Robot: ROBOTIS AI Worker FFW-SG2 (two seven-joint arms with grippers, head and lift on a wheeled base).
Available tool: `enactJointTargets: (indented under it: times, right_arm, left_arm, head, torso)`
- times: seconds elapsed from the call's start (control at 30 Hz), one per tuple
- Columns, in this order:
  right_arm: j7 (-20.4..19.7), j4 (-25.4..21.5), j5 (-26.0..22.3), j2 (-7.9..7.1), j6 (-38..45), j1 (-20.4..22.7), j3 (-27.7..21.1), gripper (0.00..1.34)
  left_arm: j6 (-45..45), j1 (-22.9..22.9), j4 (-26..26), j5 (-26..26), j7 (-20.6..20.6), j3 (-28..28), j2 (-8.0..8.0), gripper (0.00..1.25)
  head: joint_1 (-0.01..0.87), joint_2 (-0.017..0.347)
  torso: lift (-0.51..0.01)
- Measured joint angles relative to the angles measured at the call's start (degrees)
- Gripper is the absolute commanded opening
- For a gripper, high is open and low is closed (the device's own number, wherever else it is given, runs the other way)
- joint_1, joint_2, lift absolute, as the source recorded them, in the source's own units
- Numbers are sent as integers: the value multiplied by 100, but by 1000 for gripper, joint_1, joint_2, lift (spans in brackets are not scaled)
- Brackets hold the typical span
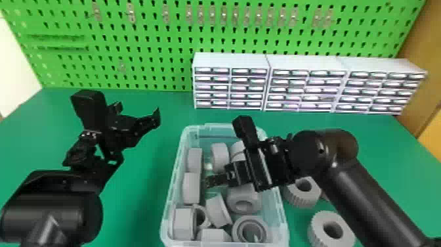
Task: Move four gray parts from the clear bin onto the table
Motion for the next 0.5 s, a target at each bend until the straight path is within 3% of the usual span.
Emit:
enactJointTargets:
  times: [0.2, 0.5]
  right_arm:
    - [121, 184, -52, -27, -173, -78, 194, 822]
    - [925, 593, 116, -33, -749, -217, 534, 822]
  left_arm:
    - [-1, -14, 13, -11, -4, -16, 0, 1112]
    - [-1, -16, 18, -16, -18, -16, 0, 1112]
  head:
    - [678, 34]
    - [678, 34]
  torso:
    - [-50]
    - [-50]
